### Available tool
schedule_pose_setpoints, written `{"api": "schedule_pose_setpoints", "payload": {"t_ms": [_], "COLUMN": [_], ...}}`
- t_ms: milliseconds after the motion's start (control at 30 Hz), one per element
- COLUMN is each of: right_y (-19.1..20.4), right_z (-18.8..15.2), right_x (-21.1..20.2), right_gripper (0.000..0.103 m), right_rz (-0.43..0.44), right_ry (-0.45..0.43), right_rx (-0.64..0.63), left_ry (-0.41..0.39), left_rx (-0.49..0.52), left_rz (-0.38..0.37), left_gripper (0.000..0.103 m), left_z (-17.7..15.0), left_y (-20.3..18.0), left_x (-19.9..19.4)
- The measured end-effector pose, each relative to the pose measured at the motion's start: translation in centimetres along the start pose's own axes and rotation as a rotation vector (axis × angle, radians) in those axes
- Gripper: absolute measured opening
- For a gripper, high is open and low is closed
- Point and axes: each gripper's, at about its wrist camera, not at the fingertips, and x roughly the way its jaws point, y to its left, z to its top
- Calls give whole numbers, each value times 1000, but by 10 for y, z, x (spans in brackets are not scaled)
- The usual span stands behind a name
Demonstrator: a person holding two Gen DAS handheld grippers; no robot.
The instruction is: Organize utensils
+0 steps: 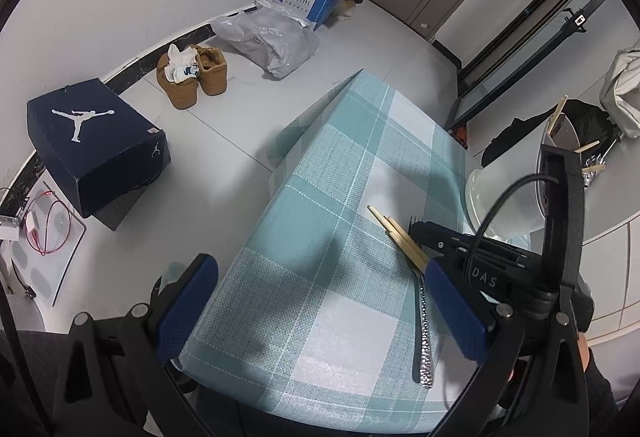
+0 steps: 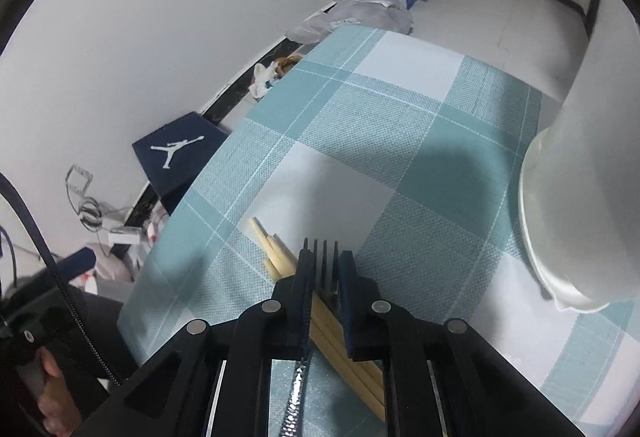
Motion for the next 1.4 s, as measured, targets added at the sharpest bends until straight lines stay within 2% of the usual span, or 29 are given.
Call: {"api": "schedule_pose_setpoints", "payload": {"t_ms": [67,200,467,700,767,967,1200,1400], "right_y": [4,7,1,0,3,6,-3,-17], "right_z": [-1,0,-7,-15,-15,-14,-24,-41], "right_x": [-2,-12,-35,-80,-88,-101,-116,-148], "right_gripper": [11,1,0,0,0,0,0,0], "right_rz": [1,-36,-105,-264,-328,-439,-453,-436], "right_ry": [-10,-44,-133,-312,-349,-425,-496,-562], "right_rx": [-23,-42,-25,-64,-89,-126,-85,-22], "left_ry": [7,12,24,33,33,47,70,107], "left_rx": [-5,-7,-3,1,7,27,61,180], "left_rz": [-6,-6,-4,5,13,30,51,23], "left_gripper": [102,102,102,102,102,102,102,102], "left_z": [0,0,0,-3,-5,-11,-16,-24], "left_y": [0,-1,-3,-6,-8,-13,-17,-37], "left_x": [1,2,4,5,6,11,18,23]}}
